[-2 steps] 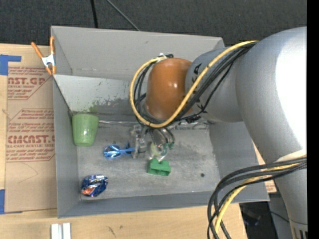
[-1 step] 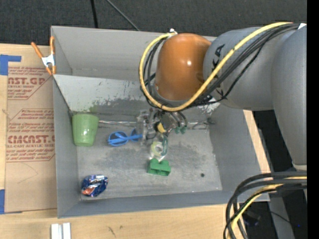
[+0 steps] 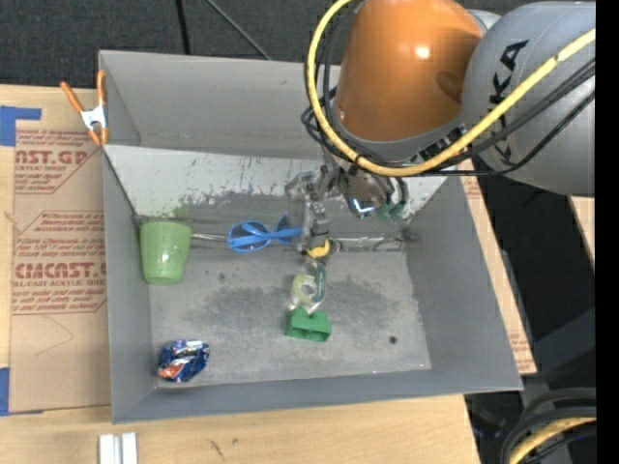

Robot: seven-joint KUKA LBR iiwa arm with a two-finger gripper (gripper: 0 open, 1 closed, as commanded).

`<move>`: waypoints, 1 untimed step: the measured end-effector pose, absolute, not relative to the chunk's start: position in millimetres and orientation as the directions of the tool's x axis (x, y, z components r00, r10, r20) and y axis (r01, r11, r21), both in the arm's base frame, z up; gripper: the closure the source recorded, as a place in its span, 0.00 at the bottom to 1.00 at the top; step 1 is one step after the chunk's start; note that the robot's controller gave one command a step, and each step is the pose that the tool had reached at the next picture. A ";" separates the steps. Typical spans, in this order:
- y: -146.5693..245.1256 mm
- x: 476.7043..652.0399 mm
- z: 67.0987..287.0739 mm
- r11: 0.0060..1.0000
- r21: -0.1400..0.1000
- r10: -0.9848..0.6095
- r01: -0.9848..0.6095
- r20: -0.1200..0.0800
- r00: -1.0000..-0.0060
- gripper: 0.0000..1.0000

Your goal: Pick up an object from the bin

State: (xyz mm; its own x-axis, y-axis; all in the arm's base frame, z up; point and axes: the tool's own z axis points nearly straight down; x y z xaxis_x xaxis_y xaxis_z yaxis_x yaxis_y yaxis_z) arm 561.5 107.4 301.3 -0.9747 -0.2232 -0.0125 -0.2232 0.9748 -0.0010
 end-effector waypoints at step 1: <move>166.6 590.9 290.8 0.980 0.003 -0.199 -0.199 -0.005 -0.980 1.00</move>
Offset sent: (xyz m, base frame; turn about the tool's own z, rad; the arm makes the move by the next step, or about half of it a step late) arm 0.0286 0.0550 -0.0101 0.0301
